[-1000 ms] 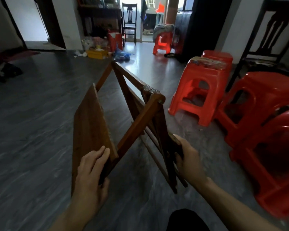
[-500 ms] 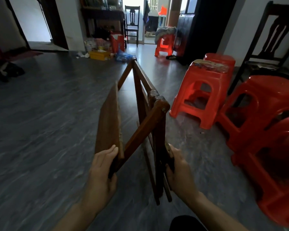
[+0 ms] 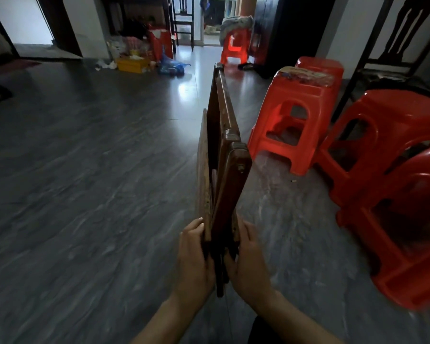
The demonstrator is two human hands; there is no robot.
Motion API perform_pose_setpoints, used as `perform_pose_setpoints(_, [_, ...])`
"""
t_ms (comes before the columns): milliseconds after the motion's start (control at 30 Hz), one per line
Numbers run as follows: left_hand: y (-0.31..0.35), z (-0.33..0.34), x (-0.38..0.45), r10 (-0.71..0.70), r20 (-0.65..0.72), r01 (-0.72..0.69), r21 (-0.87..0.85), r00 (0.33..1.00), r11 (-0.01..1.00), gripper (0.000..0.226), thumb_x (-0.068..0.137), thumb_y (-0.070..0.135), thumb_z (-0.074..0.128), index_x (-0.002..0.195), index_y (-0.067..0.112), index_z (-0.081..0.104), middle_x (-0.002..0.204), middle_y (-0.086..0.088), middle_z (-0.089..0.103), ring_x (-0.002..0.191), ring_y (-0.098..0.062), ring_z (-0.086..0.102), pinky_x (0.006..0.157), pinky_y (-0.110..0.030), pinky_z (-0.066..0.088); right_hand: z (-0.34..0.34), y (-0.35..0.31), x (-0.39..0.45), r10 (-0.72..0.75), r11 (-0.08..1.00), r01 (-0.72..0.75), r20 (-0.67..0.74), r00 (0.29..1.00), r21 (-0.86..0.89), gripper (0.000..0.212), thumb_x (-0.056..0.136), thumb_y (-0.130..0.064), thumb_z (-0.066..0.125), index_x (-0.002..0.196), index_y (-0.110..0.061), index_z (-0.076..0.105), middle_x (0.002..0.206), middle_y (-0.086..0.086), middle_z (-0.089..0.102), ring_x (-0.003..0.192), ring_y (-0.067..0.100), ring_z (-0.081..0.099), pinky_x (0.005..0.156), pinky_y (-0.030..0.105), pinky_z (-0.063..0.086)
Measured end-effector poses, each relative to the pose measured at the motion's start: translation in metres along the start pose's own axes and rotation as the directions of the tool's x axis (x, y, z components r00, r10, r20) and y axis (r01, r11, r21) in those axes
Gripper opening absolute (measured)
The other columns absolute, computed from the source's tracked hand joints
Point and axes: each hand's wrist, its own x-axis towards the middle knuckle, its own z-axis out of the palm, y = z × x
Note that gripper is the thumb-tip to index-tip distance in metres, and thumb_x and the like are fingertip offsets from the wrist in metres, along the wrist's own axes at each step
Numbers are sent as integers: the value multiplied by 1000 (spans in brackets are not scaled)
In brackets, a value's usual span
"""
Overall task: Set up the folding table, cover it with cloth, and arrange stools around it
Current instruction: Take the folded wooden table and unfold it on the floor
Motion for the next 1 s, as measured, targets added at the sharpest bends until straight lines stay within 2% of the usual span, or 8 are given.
perform_pose_setpoints(100, [1,0,3,-47,-6,47,6,999,999,49,87,5,70,128,16,47,135,3,48,121,-15,54,93,-38,52,0,-2,0,5,1000,-4,8,1000,-14,60,93,-14,61,147,-17,37,128,-5,47,118,-7,47,94,7,40])
perform_pose_setpoints(267, [-1,-1,23,-105,64,96,123,992,988,74,81,27,81,140,13,40,134,2,46,121,-12,48,99,-33,48,0,-4,3,-12,1000,12,21,1000,-2,71,91,-1,60,153,-14,27,141,-4,46,129,-6,42,105,11,36])
perform_pose_setpoints(433, [0,2,27,-140,28,134,142,990,981,80,77,32,83,143,12,42,133,-1,51,121,-15,47,99,-35,47,0,-3,10,-35,999,33,42,999,32,71,92,0,59,153,-18,28,141,-5,51,133,9,48,109,36,43])
perform_pose_setpoints(633, [-2,0,26,-143,-4,143,132,990,981,79,77,30,83,143,13,43,129,1,53,116,-11,49,95,-27,46,-17,-12,10,-63,996,60,44,997,71,66,95,2,55,150,-28,32,134,-16,55,125,3,55,101,23,47])
perform_pose_setpoints(700, [-6,-1,27,-146,-15,146,139,989,979,79,77,27,83,144,13,42,129,1,52,117,-10,48,97,-25,43,-32,2,12,-25,1000,26,71,997,-15,71,94,0,55,155,-23,25,138,-9,55,124,3,55,101,30,50])
perform_pose_setpoints(767, [-6,2,27,-129,25,124,157,991,980,81,76,26,82,144,11,42,130,-2,52,118,-13,48,100,-22,39,-45,13,11,10,996,0,109,994,-92,81,89,3,57,156,-23,20,140,-5,54,123,3,56,101,28,49])
perform_pose_setpoints(867, [0,5,30,-75,160,42,201,984,979,86,75,26,82,146,8,38,138,-7,49,125,-18,45,106,-10,24,-59,15,5,56,995,-48,96,994,-88,86,81,10,59,152,-29,30,128,-20,58,116,-1,58,94,11,45])
perform_pose_setpoints(1000, [0,1,31,-5,281,-49,186,960,981,84,77,16,78,149,6,36,143,-9,45,132,-19,42,115,-16,25,-71,19,4,23,998,-20,49,999,-62,83,82,14,57,150,-29,35,134,-13,57,124,3,55,102,29,48])
